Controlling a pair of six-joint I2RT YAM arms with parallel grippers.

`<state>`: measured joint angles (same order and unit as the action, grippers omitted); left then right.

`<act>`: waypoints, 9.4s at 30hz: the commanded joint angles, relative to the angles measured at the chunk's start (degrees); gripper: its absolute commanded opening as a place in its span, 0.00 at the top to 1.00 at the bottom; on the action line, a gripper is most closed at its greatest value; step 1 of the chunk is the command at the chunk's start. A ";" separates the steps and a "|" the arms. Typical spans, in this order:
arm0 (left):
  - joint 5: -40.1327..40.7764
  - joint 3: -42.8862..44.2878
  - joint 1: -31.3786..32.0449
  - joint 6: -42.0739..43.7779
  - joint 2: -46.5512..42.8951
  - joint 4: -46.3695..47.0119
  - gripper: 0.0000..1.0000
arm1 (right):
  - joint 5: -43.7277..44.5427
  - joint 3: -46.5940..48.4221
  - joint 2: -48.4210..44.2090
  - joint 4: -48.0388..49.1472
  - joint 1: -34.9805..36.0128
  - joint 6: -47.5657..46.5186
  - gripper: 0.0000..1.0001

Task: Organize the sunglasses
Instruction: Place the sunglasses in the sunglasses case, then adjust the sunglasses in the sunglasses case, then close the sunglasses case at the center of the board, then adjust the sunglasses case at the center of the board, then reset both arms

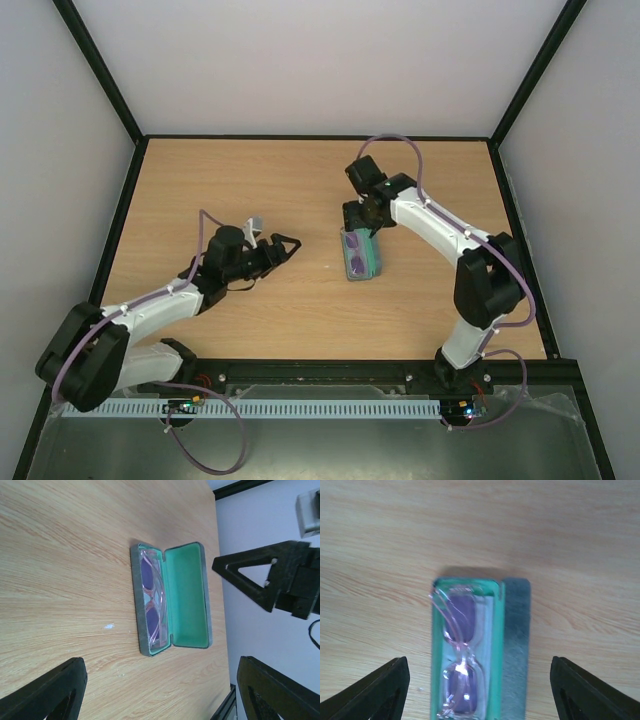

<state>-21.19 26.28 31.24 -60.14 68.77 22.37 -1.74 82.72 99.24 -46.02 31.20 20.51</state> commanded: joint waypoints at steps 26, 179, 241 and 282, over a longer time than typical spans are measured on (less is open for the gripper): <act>1.21 -0.84 1.66 -0.35 3.64 6.37 0.15 | -1.50 -5.08 2.96 4.48 5.99 3.66 0.32; -2.51 20.26 7.16 -0.20 46.42 17.22 0.82 | -28.00 -29.53 -10.78 29.52 -9.65 8.76 0.84; 21.77 8.62 2.37 18.33 -21.45 -37.66 0.01 | -0.64 -22.05 -19.75 23.00 2.13 6.74 0.12; 20.52 -0.75 -35.07 45.69 3.08 5.78 0.01 | 30.14 -59.74 -21.35 87.76 -27.86 -0.08 0.01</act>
<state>-0.01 26.37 -2.72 -16.84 71.05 20.51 20.82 26.28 75.26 28.21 3.70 22.59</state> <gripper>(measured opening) 0.993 0.986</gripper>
